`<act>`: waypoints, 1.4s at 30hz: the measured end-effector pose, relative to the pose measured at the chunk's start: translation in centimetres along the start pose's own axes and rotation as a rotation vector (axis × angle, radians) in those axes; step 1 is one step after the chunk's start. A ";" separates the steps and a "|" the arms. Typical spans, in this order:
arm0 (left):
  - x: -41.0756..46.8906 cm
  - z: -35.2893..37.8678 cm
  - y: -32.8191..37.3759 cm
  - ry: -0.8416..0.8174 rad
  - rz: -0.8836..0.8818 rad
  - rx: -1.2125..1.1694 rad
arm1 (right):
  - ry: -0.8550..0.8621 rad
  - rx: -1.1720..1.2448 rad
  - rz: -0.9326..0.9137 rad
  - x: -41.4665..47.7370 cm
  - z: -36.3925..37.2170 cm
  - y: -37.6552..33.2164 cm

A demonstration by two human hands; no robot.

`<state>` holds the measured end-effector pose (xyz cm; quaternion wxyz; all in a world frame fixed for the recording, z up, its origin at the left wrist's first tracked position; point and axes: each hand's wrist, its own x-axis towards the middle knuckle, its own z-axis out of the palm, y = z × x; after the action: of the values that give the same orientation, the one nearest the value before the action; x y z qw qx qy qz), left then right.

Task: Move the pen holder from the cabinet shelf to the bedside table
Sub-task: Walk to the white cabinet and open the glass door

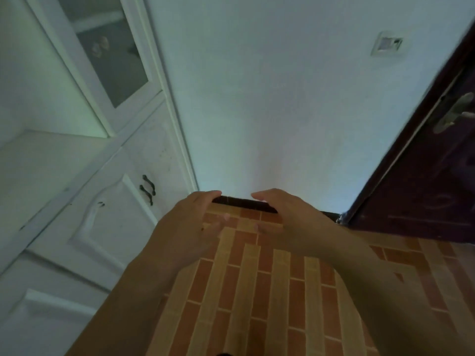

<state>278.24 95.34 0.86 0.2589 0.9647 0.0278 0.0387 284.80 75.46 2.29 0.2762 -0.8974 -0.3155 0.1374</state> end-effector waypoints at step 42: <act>33.2 -33.0 -14.2 0.793 -0.373 0.715 | 0.128 0.087 -1.134 58.4 -17.3 -19.8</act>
<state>307.90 126.50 24.26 -0.1118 0.8828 0.3043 0.3401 326.94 118.66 23.62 0.3621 -0.5821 -0.7243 -0.0737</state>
